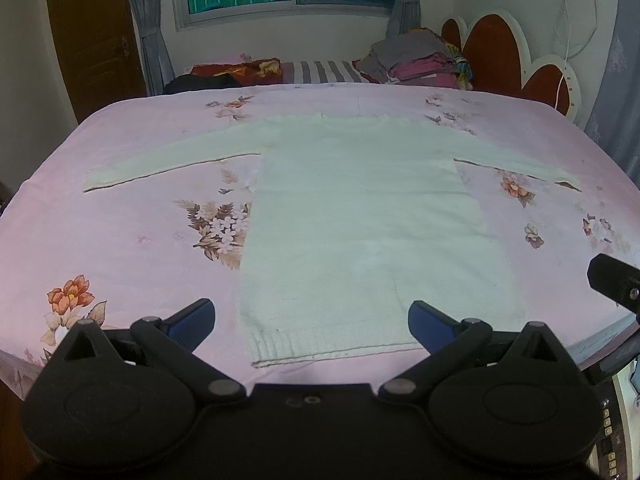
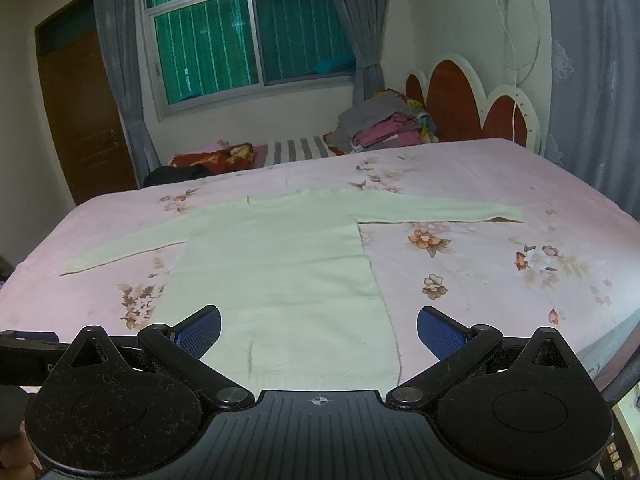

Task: Fold small clothes
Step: 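Move both tools toward the spread-out mint sweater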

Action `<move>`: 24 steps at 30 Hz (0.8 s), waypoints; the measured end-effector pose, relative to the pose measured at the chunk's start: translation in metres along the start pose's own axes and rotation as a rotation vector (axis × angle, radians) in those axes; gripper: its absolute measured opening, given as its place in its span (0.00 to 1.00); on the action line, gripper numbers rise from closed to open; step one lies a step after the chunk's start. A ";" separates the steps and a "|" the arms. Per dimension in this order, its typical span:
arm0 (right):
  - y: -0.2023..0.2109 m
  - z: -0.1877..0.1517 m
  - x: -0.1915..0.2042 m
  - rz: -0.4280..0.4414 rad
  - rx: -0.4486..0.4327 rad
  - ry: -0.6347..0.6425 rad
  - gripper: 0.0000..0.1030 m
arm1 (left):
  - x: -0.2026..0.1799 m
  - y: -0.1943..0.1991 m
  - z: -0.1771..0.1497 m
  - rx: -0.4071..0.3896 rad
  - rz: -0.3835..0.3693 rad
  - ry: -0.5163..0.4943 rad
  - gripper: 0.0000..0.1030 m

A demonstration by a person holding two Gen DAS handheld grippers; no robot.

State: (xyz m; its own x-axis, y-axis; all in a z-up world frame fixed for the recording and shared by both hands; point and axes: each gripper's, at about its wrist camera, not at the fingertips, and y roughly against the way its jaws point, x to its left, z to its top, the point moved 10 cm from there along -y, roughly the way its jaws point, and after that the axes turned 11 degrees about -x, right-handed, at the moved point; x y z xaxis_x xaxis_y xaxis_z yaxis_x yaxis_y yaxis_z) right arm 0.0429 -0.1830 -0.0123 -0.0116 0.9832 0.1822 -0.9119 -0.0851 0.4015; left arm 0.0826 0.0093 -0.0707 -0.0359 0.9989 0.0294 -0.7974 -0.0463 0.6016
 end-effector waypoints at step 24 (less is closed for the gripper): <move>-0.029 0.013 -0.020 0.004 -0.020 0.008 1.00 | -0.002 -0.028 0.016 0.014 0.030 0.018 1.00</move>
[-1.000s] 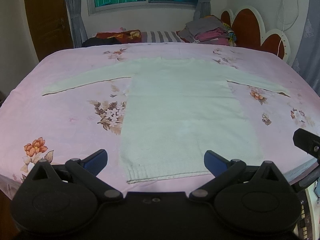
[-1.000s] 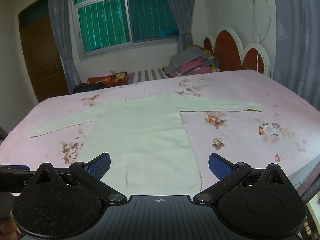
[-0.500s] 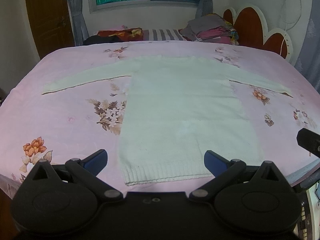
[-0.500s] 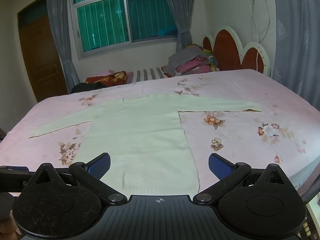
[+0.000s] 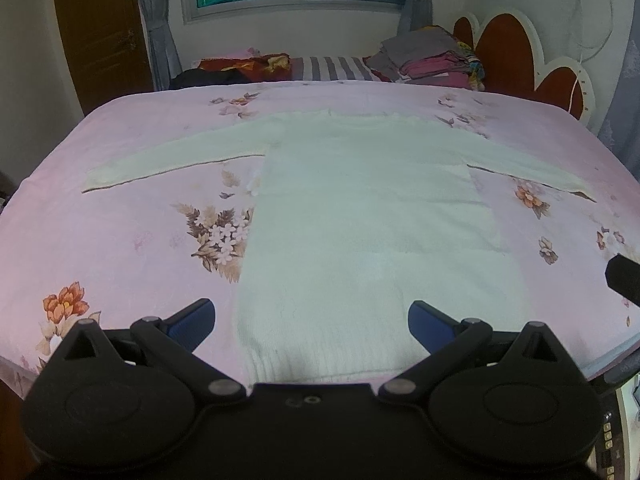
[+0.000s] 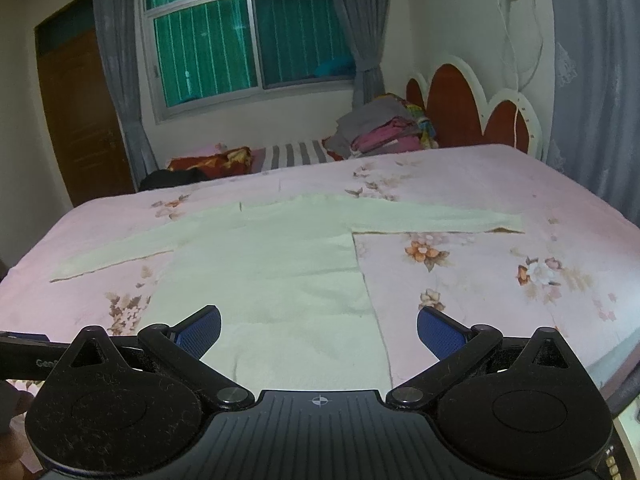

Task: Fold small clothes
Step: 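Move both tools toward the spread-out mint sweater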

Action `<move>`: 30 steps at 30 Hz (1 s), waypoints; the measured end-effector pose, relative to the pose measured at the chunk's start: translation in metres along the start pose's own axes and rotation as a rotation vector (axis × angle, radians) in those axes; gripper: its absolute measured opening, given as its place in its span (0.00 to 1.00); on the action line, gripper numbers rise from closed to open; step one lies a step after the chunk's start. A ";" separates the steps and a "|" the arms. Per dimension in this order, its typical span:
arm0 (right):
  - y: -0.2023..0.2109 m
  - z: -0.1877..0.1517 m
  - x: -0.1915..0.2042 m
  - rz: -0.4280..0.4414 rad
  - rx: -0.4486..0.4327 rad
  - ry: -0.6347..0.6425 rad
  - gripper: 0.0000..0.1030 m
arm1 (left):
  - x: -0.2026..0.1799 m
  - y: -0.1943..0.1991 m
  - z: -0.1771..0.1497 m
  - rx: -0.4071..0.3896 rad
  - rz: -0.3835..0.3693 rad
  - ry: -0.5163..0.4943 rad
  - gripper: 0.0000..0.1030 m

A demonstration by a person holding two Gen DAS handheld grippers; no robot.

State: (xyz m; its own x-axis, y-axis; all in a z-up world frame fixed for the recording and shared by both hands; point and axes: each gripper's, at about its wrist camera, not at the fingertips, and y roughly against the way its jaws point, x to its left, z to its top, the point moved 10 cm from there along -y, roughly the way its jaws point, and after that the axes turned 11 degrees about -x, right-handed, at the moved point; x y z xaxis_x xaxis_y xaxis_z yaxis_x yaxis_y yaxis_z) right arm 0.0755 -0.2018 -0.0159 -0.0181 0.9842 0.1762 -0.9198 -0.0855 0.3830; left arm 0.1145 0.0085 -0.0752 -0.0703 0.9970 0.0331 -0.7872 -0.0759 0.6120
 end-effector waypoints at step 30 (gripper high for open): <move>-0.139 0.032 -0.096 -0.069 -0.002 -0.045 1.00 | -0.024 -0.124 0.058 0.020 0.031 0.041 1.00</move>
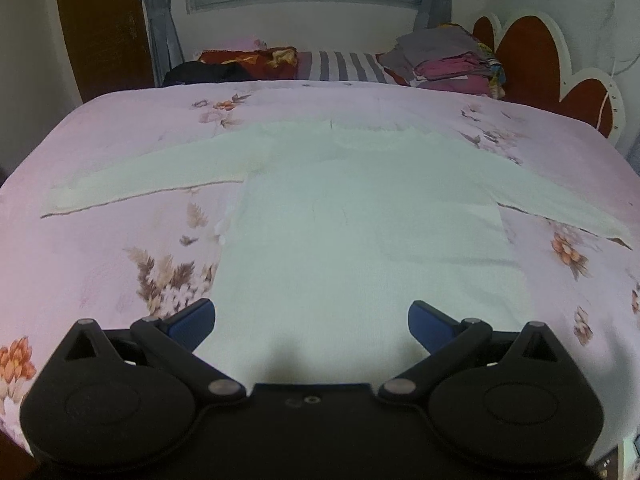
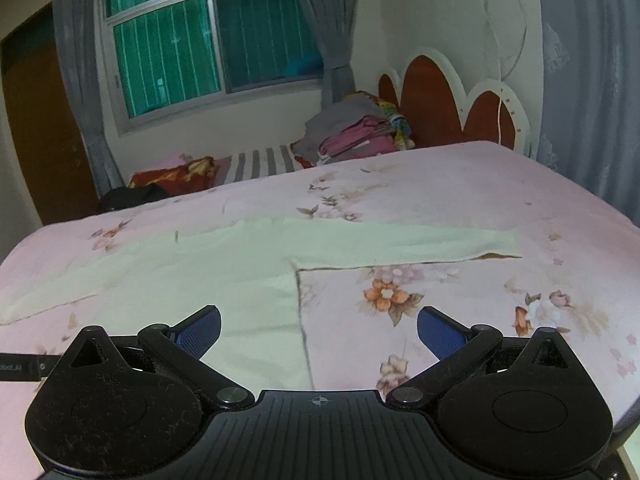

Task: Fold small clothes
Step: 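Move both tools toward the spread-out mint sweater, then grasp the ribbed sleeve cuff with the right gripper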

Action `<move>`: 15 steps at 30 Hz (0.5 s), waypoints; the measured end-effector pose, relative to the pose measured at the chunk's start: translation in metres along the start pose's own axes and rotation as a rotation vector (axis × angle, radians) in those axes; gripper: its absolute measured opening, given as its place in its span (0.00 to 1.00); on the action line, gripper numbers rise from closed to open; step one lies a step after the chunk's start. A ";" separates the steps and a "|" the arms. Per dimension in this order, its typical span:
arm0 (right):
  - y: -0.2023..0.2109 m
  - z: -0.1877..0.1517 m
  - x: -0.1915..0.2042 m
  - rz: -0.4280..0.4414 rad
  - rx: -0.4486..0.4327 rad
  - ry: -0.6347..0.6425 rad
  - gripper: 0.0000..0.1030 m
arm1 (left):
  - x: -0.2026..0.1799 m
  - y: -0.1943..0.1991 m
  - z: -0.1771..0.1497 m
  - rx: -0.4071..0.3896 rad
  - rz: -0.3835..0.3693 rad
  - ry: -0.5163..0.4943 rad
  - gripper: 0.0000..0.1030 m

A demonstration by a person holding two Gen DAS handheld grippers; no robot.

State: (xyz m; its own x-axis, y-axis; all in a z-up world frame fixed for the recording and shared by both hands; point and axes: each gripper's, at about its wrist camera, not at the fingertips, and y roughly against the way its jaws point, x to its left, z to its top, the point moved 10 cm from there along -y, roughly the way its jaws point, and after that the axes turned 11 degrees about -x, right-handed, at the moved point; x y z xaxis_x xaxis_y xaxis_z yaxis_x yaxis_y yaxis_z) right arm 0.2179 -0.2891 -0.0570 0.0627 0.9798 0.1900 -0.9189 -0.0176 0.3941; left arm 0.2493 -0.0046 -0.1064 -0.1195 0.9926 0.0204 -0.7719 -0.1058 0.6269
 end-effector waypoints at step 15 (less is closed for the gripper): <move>-0.115 0.011 -0.105 -0.097 0.055 -0.107 0.99 | -0.026 -0.081 0.024 0.016 0.029 0.039 0.99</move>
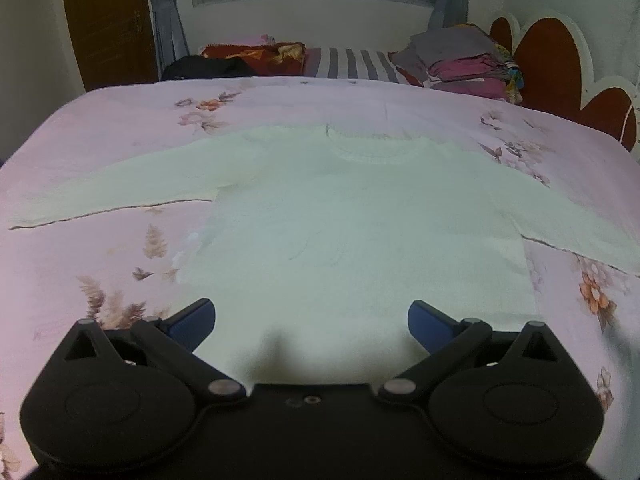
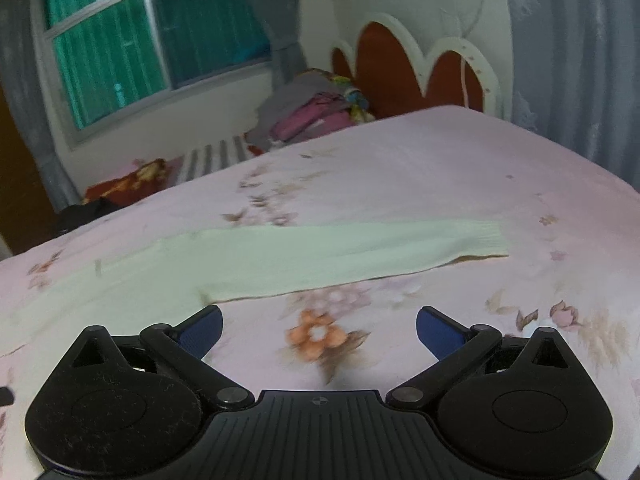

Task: Fold small clothes
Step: 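Grasp the ribbed sleeve cuff with the right gripper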

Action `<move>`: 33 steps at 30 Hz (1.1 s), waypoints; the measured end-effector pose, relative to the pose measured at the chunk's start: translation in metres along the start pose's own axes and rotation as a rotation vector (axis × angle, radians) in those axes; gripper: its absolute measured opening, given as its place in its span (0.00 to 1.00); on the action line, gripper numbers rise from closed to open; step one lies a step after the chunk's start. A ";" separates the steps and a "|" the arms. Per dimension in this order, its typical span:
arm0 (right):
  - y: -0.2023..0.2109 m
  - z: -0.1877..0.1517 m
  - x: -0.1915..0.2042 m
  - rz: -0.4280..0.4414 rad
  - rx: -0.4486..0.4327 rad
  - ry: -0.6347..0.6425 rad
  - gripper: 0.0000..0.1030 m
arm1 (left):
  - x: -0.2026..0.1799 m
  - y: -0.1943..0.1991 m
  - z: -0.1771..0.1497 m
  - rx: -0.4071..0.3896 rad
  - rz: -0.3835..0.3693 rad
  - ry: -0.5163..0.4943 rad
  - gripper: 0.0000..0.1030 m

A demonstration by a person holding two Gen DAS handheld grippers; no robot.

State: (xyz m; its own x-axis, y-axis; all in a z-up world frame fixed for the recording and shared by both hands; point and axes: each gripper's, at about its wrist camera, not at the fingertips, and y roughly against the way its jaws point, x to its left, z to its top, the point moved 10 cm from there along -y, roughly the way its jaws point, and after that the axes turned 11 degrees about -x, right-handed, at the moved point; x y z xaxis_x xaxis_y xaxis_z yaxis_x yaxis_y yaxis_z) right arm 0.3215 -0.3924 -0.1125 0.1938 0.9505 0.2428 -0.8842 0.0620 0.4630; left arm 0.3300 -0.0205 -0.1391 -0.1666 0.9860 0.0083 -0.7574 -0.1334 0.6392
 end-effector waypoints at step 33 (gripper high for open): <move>-0.151 0.000 -0.176 -0.247 0.066 -0.394 0.20 | -0.022 -0.075 0.010 0.073 0.013 -0.059 0.86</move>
State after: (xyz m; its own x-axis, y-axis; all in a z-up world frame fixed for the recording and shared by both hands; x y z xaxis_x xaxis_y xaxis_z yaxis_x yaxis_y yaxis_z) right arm 0.4204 -0.5690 -0.2253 0.5527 0.7210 0.4179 -0.7649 0.2399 0.5978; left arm 0.3972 -0.0315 -0.1794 -0.1367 0.9887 0.0607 -0.7068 -0.1403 0.6934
